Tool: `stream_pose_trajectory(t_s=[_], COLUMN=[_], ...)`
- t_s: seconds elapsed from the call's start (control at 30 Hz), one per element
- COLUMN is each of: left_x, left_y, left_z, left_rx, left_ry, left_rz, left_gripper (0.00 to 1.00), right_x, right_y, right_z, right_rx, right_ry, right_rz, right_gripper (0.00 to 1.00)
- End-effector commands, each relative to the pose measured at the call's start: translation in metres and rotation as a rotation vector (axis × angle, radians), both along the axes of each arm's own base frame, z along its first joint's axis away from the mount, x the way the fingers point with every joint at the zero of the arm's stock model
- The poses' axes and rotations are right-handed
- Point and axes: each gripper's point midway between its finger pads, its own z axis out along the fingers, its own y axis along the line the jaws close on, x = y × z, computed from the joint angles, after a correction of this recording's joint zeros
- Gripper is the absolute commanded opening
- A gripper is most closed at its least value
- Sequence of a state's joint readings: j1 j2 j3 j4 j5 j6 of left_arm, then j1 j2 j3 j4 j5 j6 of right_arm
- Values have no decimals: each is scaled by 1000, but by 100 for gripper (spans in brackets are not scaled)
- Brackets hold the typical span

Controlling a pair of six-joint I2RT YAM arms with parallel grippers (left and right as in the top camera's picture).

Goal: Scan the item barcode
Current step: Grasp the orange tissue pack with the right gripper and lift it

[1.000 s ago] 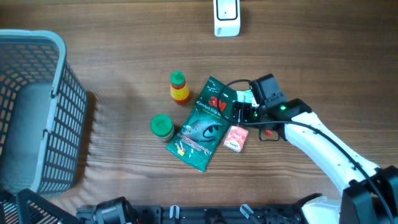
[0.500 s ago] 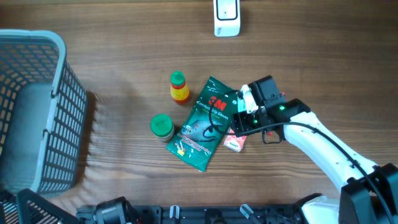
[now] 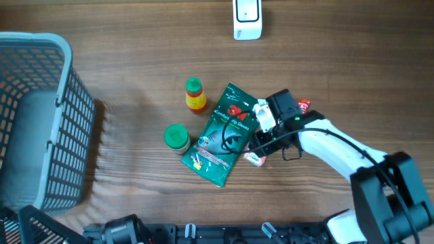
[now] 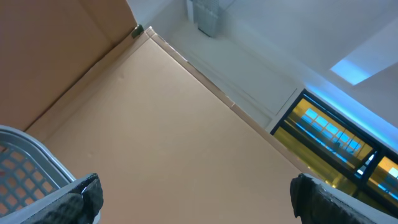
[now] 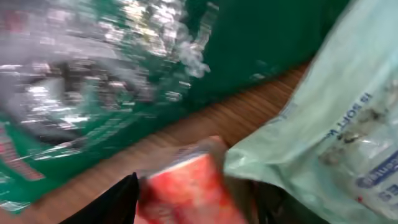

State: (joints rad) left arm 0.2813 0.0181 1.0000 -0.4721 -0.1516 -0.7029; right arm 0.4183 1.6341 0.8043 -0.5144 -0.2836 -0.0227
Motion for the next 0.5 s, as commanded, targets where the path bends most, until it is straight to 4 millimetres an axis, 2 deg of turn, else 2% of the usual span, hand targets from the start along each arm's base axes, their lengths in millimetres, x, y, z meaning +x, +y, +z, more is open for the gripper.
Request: stream_pose_trajectory(t_s=[0.0,0.03,0.1,0.23,0.37,0.47], left_x=[-3,-3,-3,-1,0,0], left_y=[0,0,0,0,-1,-1], left_z=[-1,-1,-1,-4,-5,-5], left_rx=[-10,-10,-11,-13,-10,-10], left_ry=[-13,-13,-13,0,3,3], left_rz=[-6,-6,-6,-9,-15,-15], left_gripper=[100,100,100,100,100,100], right_x=[2,2,1,2,-14,-23], right_y=[-16,-16,-17,-10,21,46], right_z=[-12,-12,-13,-8,5,27], right_rx=[-97,-96,-94,-54,135,275], right_ry=[-6,-4,10,35,246,478], right_rz=[-50,-55,-91,-142,-343,-551], right_gripper=[59,56,43,4,4,4])
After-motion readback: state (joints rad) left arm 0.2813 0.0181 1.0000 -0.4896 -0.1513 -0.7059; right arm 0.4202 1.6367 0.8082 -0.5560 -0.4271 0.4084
